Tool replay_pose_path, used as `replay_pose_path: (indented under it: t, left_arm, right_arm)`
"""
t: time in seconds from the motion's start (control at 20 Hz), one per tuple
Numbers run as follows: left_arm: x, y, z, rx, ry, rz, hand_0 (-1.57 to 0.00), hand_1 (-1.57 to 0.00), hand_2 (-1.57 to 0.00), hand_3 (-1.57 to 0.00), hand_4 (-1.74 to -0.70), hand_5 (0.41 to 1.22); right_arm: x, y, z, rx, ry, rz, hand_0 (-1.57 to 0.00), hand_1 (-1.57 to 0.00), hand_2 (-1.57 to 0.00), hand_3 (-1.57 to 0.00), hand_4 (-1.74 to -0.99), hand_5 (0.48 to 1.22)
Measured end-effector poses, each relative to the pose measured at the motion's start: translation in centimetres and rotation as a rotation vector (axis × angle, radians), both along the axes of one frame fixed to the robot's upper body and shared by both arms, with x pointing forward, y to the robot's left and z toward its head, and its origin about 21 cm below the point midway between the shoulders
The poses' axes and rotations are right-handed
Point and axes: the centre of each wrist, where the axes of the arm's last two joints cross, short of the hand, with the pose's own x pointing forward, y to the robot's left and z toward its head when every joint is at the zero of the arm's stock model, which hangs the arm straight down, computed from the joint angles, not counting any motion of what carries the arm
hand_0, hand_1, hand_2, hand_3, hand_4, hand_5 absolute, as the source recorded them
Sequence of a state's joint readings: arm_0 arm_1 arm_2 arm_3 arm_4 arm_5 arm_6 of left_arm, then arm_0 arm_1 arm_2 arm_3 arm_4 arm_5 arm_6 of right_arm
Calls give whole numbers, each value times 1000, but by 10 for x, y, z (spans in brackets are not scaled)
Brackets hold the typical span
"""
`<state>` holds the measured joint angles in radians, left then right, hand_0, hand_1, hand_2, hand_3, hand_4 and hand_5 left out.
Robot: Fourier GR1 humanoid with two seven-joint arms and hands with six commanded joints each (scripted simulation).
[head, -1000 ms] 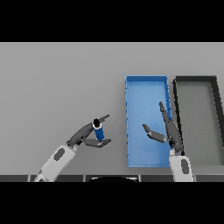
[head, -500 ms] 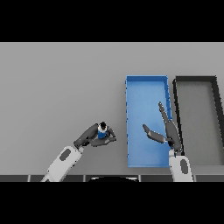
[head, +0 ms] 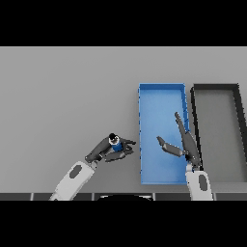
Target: Pick up the blue pipe and place it into the blue bin.
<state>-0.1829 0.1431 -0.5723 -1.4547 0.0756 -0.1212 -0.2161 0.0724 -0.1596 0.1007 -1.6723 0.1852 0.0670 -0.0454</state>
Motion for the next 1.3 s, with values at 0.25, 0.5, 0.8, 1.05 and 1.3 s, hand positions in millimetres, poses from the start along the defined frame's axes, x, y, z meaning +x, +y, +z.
replay_pose_path:
  t: [0.25,0.5,0.8,1.05,1.3]
  left_arm:
    - [3,-13,28,-25,-65,-24,-1558,-1560,-1562,-1560,-1474,1217]
    - [4,-17,43,7,-62,-68,-1567,-1567,-1568,-1567,-1473,1220]
    - [5,-17,48,22,-44,-71,-1570,-1570,-1570,-1570,-1474,1220]
    - [3,-18,41,17,-57,-81,-1571,-1571,-1571,-1571,-1475,1221]
    - [3,-17,43,19,-62,-95,-1571,-1571,-1571,-1571,-1474,1221]
  right_arm:
    - [-2,-2,1,-14,-23,3,1,1,1,1,-1129,561]
    - [-1,-6,-1,-25,-22,2,1,1,1,1,-1124,574]
    - [-22,-3,3,-46,-38,-59,1,1,1,1,-1133,578]
    - [-32,3,6,-37,-50,-103,1,-19,-18,1,-1178,569]
    - [-26,-7,50,118,-221,70,1,-8,-16,1,-1163,592]
